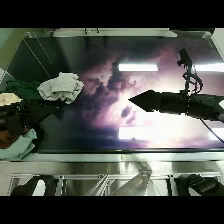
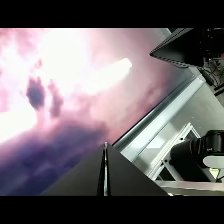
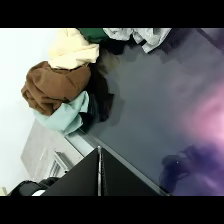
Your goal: Fold the shirts.
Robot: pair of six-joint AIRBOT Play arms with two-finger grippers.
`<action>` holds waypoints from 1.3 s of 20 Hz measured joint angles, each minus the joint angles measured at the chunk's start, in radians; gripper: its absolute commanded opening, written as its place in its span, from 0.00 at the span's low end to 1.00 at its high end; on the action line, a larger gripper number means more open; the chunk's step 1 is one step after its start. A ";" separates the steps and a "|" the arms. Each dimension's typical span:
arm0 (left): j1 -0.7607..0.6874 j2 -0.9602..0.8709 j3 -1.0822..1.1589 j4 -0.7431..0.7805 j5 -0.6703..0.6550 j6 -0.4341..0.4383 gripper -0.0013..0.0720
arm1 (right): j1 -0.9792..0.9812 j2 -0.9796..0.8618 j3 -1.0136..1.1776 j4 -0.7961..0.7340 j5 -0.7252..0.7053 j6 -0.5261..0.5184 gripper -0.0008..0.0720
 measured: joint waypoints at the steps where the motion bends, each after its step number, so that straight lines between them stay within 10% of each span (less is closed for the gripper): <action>1: 0.000 0.000 0.000 0.000 0.000 0.000 0.03 | 0.000 0.000 0.000 0.000 0.000 0.000 0.06; 26: 0.000 0.000 0.000 -0.050 0.063 -0.032 0.01 | -0.003 -0.001 0.000 0.021 -0.081 0.000 0.06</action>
